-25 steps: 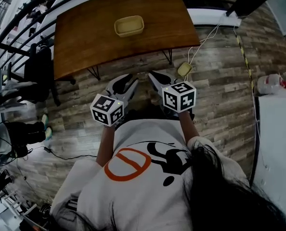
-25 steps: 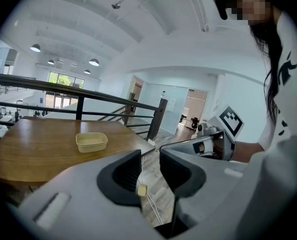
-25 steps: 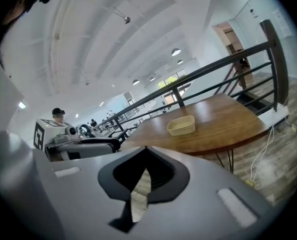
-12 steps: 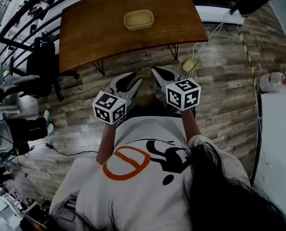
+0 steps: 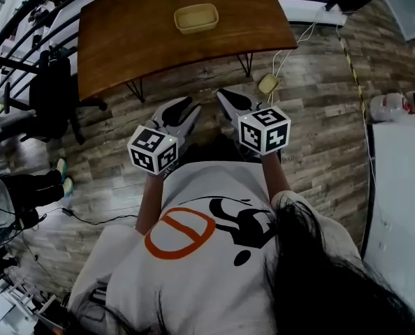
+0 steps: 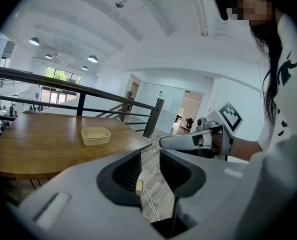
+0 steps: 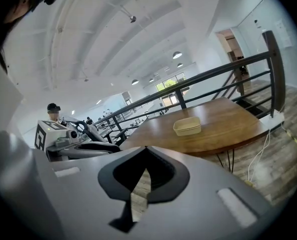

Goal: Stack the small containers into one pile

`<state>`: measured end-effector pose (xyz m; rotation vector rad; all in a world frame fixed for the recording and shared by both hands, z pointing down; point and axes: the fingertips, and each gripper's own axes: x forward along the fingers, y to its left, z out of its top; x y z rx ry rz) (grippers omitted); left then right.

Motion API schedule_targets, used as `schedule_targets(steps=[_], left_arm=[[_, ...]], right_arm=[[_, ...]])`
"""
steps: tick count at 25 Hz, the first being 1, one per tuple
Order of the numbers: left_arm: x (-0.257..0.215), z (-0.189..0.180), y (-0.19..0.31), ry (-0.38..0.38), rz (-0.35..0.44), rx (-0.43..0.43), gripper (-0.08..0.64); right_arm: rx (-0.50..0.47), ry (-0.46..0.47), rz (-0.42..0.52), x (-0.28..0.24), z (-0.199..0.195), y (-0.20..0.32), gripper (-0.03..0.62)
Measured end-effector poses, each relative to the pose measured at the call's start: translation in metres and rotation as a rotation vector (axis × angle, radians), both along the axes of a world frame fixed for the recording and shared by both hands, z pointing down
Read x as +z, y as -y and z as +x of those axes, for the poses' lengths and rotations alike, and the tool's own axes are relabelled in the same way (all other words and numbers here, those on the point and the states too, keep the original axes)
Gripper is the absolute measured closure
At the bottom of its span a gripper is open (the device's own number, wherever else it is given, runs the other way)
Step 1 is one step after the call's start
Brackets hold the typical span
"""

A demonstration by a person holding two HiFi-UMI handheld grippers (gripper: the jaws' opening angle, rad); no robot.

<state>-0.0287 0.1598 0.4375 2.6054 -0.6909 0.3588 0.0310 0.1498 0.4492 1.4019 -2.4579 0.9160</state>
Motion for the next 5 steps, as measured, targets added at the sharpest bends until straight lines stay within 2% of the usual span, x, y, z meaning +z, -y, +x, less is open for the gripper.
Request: schedule_targets(steps=[5], left_arm=[[0.0012, -0.0101, 0.0084, -0.010, 0.005, -0.003, 0.442]], right_arm=[[0.003, -0.015, 0.009, 0.0013, -0.0066, 0.0057, 0.572]])
